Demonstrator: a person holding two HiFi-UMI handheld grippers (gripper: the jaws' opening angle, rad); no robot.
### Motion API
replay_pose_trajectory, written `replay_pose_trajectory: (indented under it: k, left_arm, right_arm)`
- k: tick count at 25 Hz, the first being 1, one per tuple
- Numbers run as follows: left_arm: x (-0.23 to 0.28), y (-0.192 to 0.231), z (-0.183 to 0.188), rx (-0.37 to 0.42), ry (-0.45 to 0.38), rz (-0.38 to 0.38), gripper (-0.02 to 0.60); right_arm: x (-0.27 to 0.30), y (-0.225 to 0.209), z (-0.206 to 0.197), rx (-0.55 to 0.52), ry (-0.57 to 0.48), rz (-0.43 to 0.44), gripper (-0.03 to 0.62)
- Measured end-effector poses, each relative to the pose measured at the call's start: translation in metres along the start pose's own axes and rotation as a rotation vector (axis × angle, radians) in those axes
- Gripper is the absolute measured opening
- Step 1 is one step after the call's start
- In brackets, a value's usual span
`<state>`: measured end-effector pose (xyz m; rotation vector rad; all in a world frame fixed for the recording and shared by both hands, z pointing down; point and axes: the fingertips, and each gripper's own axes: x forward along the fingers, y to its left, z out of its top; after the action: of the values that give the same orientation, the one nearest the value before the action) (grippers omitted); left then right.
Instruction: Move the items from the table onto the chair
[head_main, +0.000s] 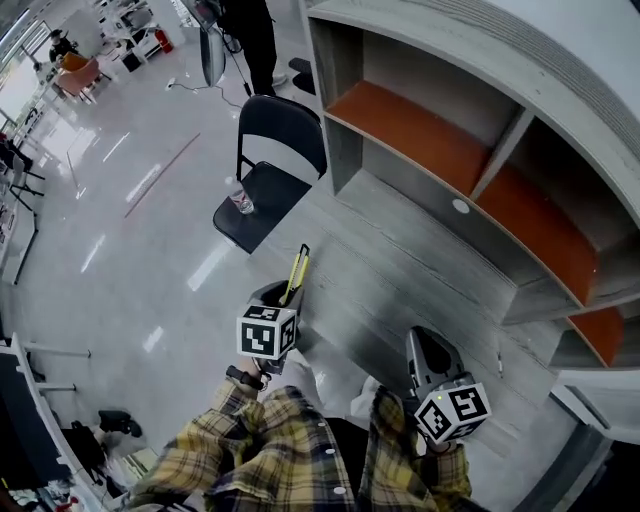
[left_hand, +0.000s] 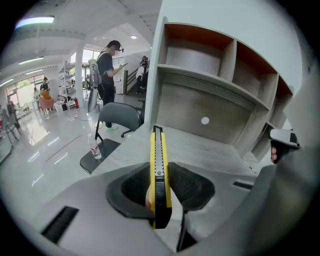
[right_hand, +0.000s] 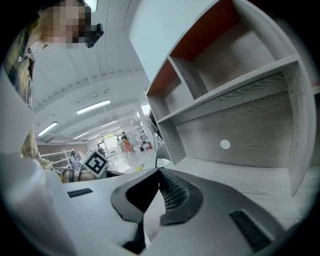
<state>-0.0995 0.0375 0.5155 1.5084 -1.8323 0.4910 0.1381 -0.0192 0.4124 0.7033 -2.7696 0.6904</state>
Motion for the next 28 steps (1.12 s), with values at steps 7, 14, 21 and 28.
replay_pose_trajectory:
  k: [7, 14, 21, 28]
  left_arm:
    - [0.0, 0.135, 0.043, 0.02, 0.033, -0.039, 0.117]
    - [0.083, 0.236, 0.058, 0.122, 0.146, -0.109, 0.117]
    - [0.2, 0.278, 0.01, 0.187, 0.308, -0.186, 0.117]
    - [0.319, 0.307, -0.052, 0.213, 0.405, -0.177, 0.117]
  right_arm:
    - [0.103, 0.077, -0.013, 0.046, 0.052, -0.061, 0.018]
    - [0.225, 0.122, -0.027, 0.085, 0.085, -0.099, 0.018]
    - [0.316, 0.137, -0.037, 0.083, 0.139, -0.121, 0.018]
    - [0.371, 0.113, -0.06, 0.1, 0.194, -0.115, 0.018]
